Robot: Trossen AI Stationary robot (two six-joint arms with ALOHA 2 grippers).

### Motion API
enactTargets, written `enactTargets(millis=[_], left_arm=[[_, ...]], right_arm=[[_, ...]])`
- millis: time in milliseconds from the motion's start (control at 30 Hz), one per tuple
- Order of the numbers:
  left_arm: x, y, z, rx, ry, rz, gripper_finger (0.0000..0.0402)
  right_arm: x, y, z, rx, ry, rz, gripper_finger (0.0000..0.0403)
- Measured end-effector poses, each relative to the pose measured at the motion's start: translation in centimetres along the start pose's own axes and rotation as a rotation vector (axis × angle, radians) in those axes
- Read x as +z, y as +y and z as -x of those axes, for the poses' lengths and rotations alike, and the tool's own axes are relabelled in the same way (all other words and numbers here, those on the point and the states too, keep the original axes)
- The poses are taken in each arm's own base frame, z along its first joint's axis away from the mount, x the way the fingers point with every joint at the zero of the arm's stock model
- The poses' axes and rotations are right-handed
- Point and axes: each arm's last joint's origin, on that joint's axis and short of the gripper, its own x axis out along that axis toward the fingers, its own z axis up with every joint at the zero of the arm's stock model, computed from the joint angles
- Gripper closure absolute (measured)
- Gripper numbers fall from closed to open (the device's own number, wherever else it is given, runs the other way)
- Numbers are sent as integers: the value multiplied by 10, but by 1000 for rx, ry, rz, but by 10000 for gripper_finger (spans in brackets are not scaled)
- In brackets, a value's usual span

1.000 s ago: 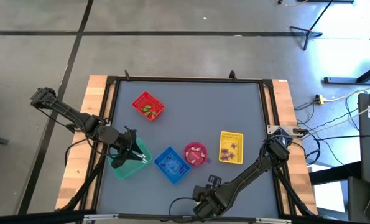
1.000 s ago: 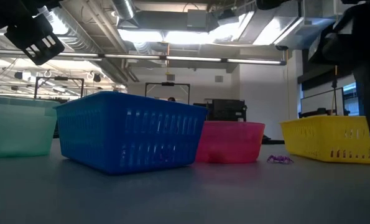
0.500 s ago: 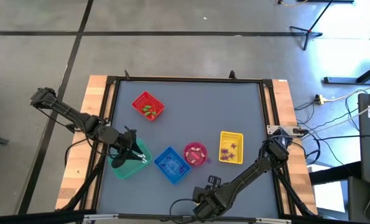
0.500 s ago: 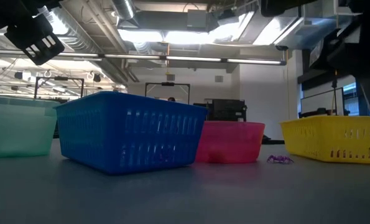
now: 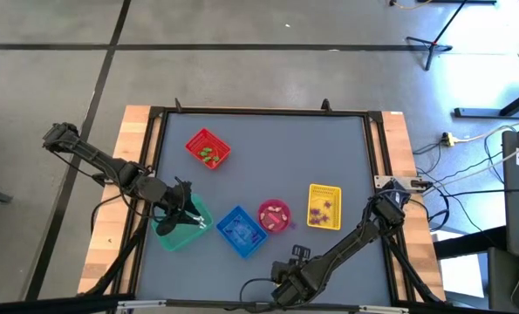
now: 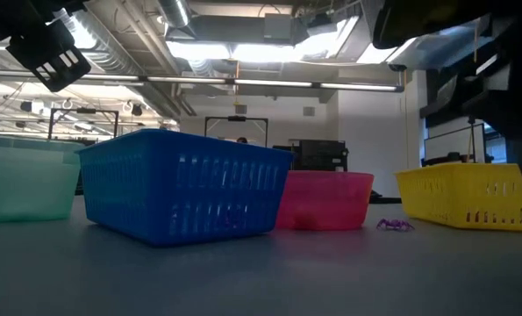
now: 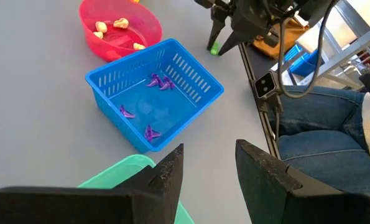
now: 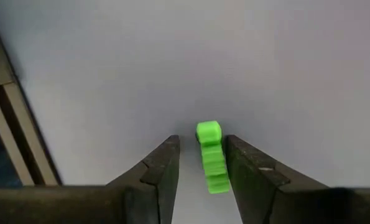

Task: Sort Halloween decoration
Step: Put the green skeleton toy into the red bin

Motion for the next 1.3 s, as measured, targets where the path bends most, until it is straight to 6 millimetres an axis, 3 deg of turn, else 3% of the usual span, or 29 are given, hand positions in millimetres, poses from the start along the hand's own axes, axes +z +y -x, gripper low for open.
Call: enactTargets(millis=[300, 633, 833, 967, 1100, 1300], left_arm=[[0, 0, 0, 0, 0, 0, 271], [0, 0, 0, 0, 0, 0, 271], [0, 0, 0, -2, -4, -1, 271], [1, 0, 0, -3, -7, -1, 271], [5, -3, 0, -32, -56, -39, 271], [17, -9, 2, -41, -209, -159, 271]], right_arm=[[0, 0, -1, 7, 0, 0, 280], [0, 0, -1, 10, -2, 1, 386], [3, 1, 6, 0, 8, 23, 369], [11, 1, 20, 6, 9, 31, 349], [24, 0, 39, 31, -3, 71, 359], [58, -8, 75, 97, -117, 142, 374]])
